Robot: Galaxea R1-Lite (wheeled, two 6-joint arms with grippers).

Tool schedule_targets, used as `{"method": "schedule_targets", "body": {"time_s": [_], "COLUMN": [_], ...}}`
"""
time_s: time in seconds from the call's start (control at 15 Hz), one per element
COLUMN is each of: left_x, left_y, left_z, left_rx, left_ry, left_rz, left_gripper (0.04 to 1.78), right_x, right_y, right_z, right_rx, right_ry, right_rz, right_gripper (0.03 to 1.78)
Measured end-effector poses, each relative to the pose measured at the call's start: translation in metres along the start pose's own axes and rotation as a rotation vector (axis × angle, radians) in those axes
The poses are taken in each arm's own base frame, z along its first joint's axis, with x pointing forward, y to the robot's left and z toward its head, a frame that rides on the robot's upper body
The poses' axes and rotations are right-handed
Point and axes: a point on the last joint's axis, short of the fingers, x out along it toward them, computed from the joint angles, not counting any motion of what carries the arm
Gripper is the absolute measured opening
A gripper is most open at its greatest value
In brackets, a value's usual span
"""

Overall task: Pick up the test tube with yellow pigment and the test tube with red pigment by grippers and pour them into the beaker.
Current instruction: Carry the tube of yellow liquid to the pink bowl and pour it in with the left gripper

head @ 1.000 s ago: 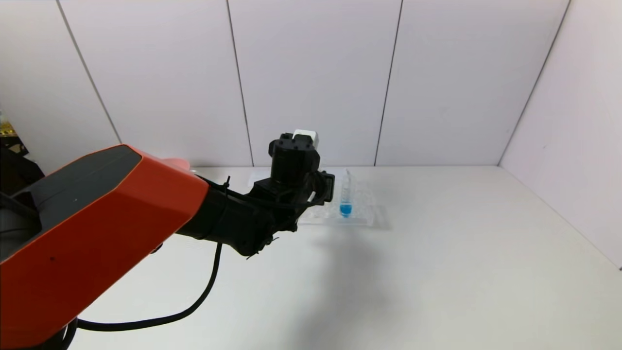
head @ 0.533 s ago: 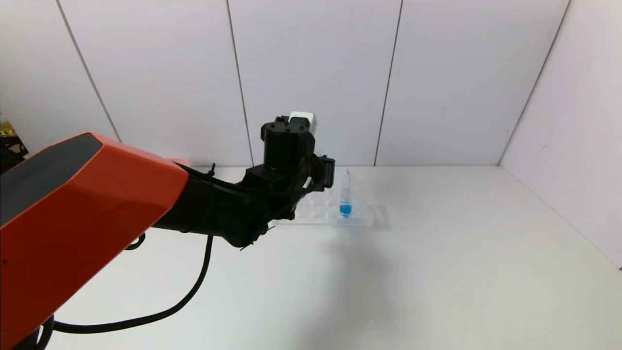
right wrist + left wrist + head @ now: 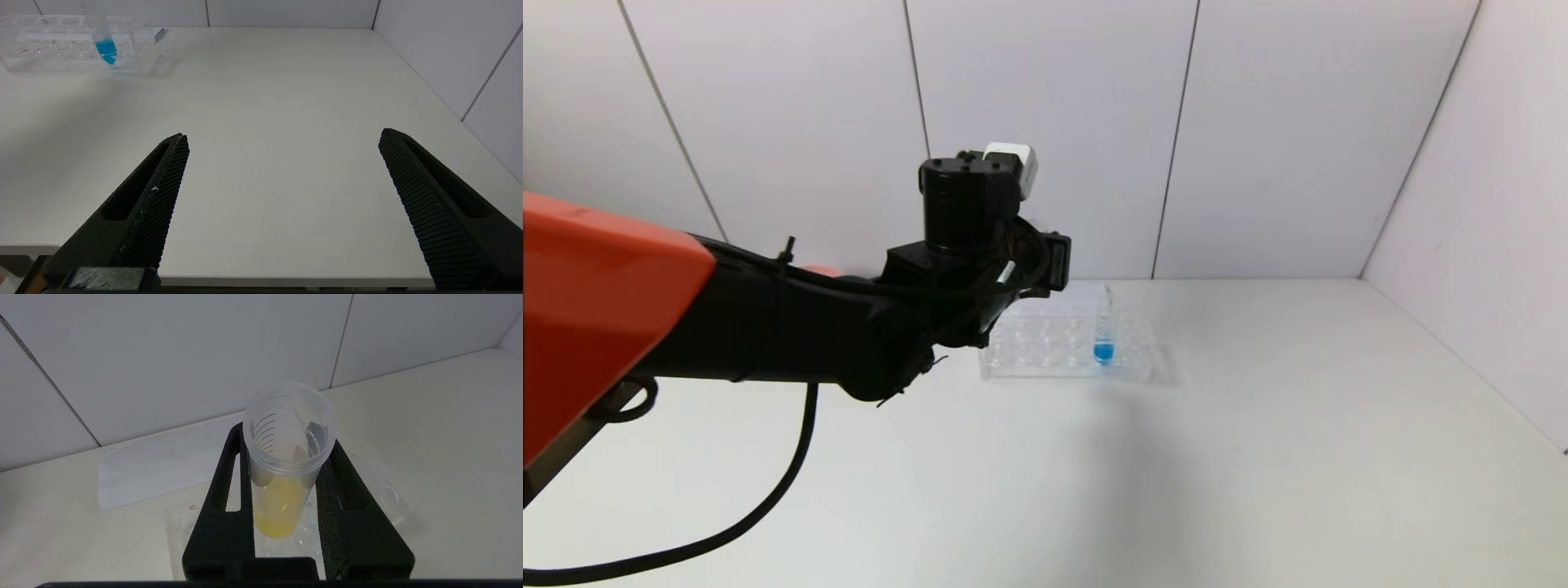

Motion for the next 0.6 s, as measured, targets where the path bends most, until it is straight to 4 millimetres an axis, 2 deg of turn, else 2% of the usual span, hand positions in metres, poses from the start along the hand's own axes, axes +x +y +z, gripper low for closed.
{"method": "schedule_targets", "body": {"time_s": [0.6], "left_x": [-0.050], "left_y": [0.054], "left_z": [0.038], "left_rx": [0.086], "left_ry": [-0.015], "left_rz": [0.109], "left_gripper": [0.45], "right_x": [0.000], "right_y": [0.000], "right_z": [0.000], "right_rx": [0.000], "right_ry": [0.001], "right_rz": [0.000], "right_gripper": [1.70]}}
